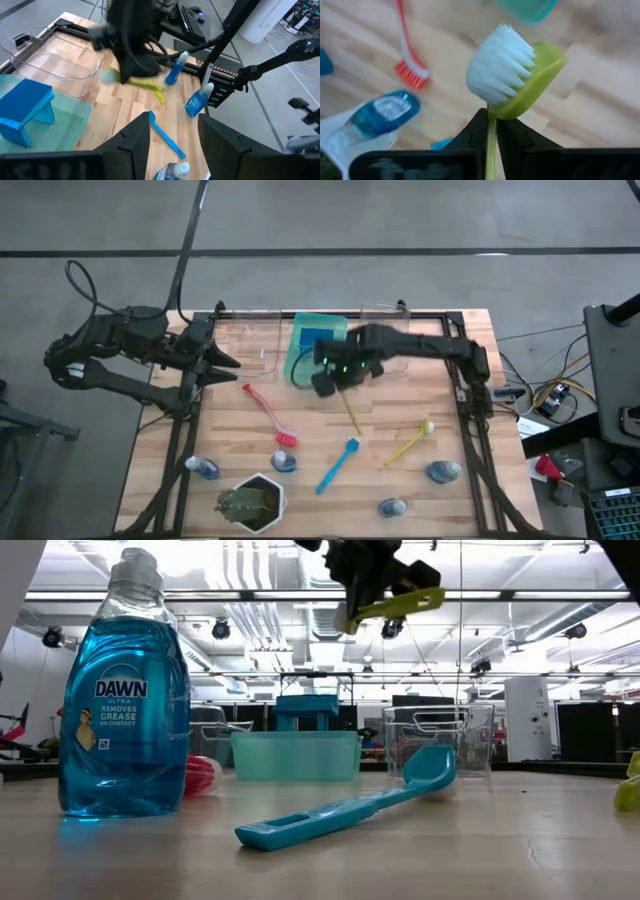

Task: Pick & Place Kitchen Sink Supplies
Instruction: Put the bottom light green dish brush into the right transparent bin

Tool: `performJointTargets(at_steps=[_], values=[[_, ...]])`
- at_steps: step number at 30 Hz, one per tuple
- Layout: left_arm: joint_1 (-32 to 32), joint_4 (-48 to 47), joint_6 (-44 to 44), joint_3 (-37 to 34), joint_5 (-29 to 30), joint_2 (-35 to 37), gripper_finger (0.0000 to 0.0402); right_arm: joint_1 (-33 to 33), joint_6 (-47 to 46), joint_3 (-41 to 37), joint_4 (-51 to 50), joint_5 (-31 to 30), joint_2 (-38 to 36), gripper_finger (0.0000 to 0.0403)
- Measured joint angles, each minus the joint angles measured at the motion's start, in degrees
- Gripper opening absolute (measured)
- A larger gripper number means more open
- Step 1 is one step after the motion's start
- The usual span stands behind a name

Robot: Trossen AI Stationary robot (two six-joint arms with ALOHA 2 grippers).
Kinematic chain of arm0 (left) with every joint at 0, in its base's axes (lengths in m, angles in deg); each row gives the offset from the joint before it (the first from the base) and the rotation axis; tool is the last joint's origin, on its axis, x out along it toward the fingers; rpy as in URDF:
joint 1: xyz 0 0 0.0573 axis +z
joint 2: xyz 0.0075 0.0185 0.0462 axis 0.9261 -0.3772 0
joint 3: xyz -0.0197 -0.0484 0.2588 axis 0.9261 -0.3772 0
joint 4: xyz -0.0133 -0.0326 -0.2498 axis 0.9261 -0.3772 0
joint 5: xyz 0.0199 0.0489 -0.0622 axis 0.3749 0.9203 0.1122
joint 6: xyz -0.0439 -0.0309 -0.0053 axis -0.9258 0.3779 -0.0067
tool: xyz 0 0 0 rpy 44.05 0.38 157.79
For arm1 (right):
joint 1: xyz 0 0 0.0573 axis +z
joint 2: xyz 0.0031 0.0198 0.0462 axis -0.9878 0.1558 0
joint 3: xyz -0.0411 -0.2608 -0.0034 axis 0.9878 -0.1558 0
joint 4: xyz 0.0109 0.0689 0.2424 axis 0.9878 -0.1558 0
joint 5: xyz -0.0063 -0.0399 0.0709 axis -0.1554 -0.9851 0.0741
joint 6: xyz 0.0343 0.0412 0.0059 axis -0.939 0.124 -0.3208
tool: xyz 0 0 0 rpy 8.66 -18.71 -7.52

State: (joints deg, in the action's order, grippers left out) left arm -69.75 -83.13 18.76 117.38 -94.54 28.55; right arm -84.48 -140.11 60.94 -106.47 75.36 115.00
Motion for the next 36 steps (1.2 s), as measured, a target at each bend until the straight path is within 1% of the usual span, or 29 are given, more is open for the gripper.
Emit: performJointTargets(at_steps=[4, 7, 11, 17, 21, 26, 29, 36], values=[[0.0, 0.0, -0.2, 0.0, 0.0, 0.0, 0.0159, -5.3, 4.7, 4.5, -5.6, -2.8, 0.0, 0.0022], [0.0, 0.0, -0.3, 0.0, 0.0, 0.0, 0.0159, -9.9, 8.0, 6.1, -7.9, -3.9, -0.5, 0.0022], [0.0, 0.1, -0.4, 0.0, 0.1, -0.1, 0.0159, -16.6, 12.6, 6.6, -9.0, -5.8, -1.7, 0.0022], [0.0, 0.2, -0.4, 0.0, 0.4, -0.6, 0.0159, -27.0, 18.5, 6.3, -9.2, -5.8, -2.0, 0.0022], [0.0, 0.2, -0.4, 0.0, 0.4, -0.7, 0.0159, -32.0, 22.2, 5.8, -9.1, -5.5, -1.8, 0.0022], [0.0, -0.1, -0.5, 0.0, 0.3, -0.8, 0.0159, -35.6, 25.8, 3.8, -8.6, -5.4, -1.8, 0.0022], [0.0, 0.0, -0.5, 0.0, 0.3, -0.8, 0.0159, -36.0, 27.9, 0.9, -7.5, -5.6, -1.8, 0.0022], [0.0, 0.0, -0.5, -0.1, 0.5, -1.2, 0.0159, -36.0, 29.0, -6.8, -4.0, -5.6, -1.7, 0.0022]])
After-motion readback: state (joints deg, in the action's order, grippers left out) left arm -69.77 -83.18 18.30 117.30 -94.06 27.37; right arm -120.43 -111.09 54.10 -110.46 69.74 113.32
